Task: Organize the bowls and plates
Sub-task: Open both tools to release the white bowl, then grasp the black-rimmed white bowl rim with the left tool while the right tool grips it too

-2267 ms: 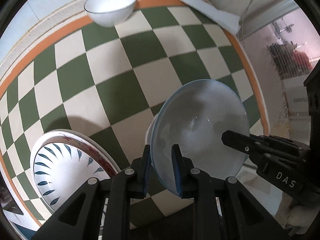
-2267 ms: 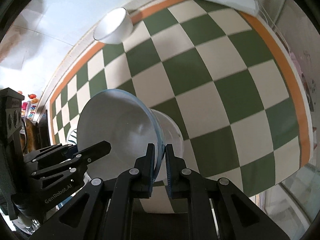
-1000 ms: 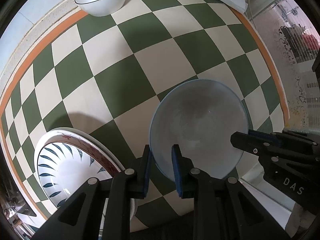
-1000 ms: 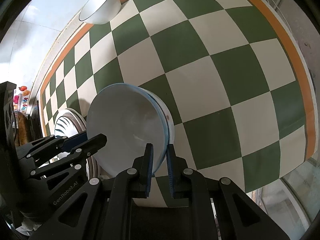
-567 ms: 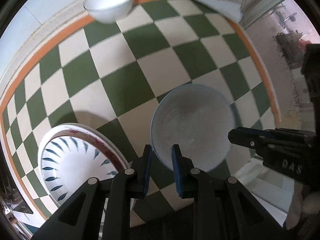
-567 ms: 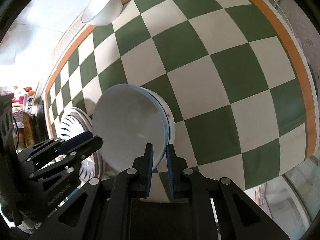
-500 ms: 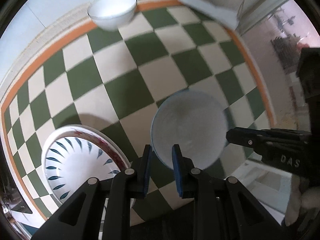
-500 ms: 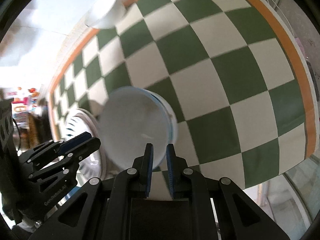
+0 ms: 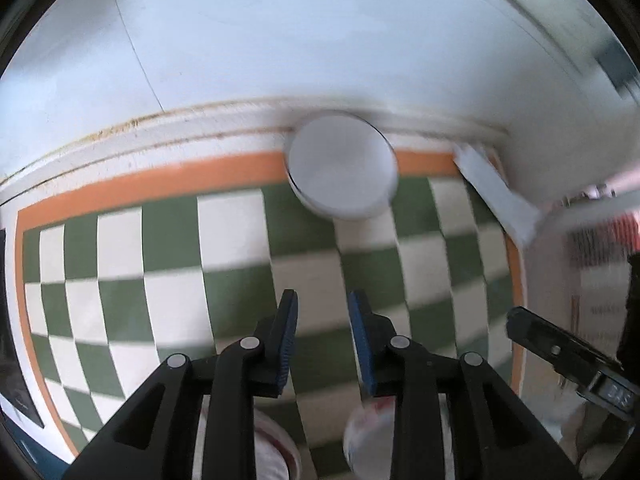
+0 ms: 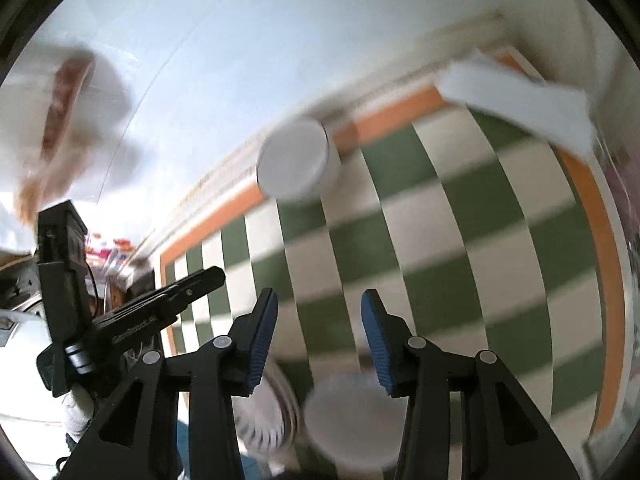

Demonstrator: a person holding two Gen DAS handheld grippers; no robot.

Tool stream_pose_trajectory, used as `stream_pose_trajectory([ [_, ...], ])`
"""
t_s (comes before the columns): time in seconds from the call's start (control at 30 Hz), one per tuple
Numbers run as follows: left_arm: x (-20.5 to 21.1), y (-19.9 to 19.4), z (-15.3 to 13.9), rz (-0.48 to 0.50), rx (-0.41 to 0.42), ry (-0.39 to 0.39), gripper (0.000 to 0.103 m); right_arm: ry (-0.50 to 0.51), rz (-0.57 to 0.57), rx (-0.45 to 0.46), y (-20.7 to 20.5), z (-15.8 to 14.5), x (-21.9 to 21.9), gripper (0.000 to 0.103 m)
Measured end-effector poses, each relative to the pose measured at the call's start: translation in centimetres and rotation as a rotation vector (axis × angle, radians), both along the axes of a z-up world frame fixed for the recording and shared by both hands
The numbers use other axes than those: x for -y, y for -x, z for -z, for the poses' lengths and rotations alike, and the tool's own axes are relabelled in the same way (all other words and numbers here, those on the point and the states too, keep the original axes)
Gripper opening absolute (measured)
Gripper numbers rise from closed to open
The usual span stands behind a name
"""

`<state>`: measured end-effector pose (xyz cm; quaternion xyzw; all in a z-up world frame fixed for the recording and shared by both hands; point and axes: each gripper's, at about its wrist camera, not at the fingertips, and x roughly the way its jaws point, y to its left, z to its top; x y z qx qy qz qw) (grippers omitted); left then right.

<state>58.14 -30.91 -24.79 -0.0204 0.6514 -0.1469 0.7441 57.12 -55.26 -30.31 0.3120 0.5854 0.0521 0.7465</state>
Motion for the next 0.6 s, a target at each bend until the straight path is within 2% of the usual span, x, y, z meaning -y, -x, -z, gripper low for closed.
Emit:
stream_pose_trajectory([
  [0.13,-0.3,-4.7,3.7,-0.062,-0.062,0.017,0.025,0.039,-0.01,0.003,-6.1,2.5,-0.2,0.047],
  [0.27,-0.1,-7.7,6.6,-0.083,-0.101,0.02,0.025,0.058,-0.02,-0.017,-10.8,5.5,-0.3,0.047],
  [0.47,0.8,-10.1,9.9,-0.084,-0.136,0.039,0.022,-0.019,-0.04,-0.097,-14.9,11.0,-0.8,0.046],
  [0.5,1.0,-10.4,10.2,-0.08,-0.133,0.039,0.02,-0.024,-0.045,-0.101,-15.2,11.5,-0.8,0.042],
  [0.53,1.2,-10.5,10.4,-0.075,-0.13,0.043,0.016,-0.022,-0.052,-0.103,-15.5,12.1,-1.1,0.028],
  [0.6,1.5,-10.7,10.7,-0.07,-0.123,0.034,0.015,0.025,-0.06,-0.105,-15.8,12.5,-1.4,0.016],
])
